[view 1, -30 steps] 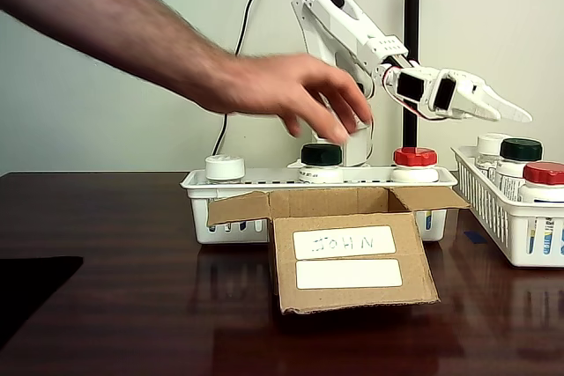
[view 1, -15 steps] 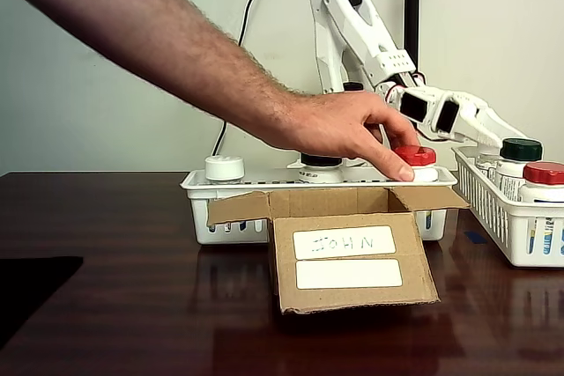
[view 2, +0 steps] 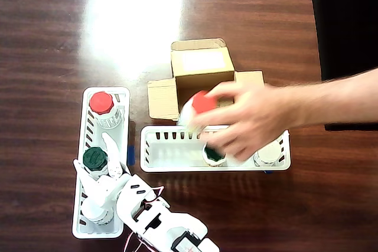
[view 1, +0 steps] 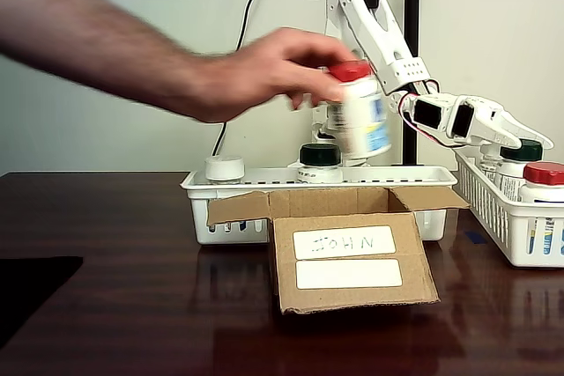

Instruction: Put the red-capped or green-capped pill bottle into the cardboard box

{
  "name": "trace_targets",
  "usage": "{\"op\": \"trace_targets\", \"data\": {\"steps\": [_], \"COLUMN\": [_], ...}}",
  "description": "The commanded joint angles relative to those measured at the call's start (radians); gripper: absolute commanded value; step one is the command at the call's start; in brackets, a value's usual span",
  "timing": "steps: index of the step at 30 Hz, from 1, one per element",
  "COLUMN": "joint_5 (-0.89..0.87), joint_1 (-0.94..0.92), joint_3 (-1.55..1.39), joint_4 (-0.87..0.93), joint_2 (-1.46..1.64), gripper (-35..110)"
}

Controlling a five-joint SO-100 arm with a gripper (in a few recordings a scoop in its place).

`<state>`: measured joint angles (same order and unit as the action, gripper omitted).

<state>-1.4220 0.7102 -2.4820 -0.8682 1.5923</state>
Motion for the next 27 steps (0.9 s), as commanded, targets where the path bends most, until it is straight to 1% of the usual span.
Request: {"op": "trace_targets", "data": {"steps": [1, 6, 9, 10, 14, 16, 18, 24, 25, 27], "joint_5": [0.005, 0.015, 0.014, 0.014, 0.02, 0.028, 0.041, 0.103, 0.106, 0.097], "joint_1": [0.008, -0.006, -0.023, -0.031, -0.052, -0.061, -0.064, -0.055, -0.054, -0.058], "joint_3": [0.017, 0.015, 0.012, 0.012, 0.012, 0.011, 0.012, 0.129, 0.153, 0.173], "joint_4": [-0.028, -0.031, -0.031, -0.031, -0.026, 0.037, 0.144, 0.584, 0.637, 0.678], "joint_2": [0.006, 0.009, 0.025, 0.028, 0.06, 0.126, 0.233, 0.578, 0.609, 0.638], "gripper": [54, 16, -2, -5, -2, 0, 0, 0, 0, 0]}}
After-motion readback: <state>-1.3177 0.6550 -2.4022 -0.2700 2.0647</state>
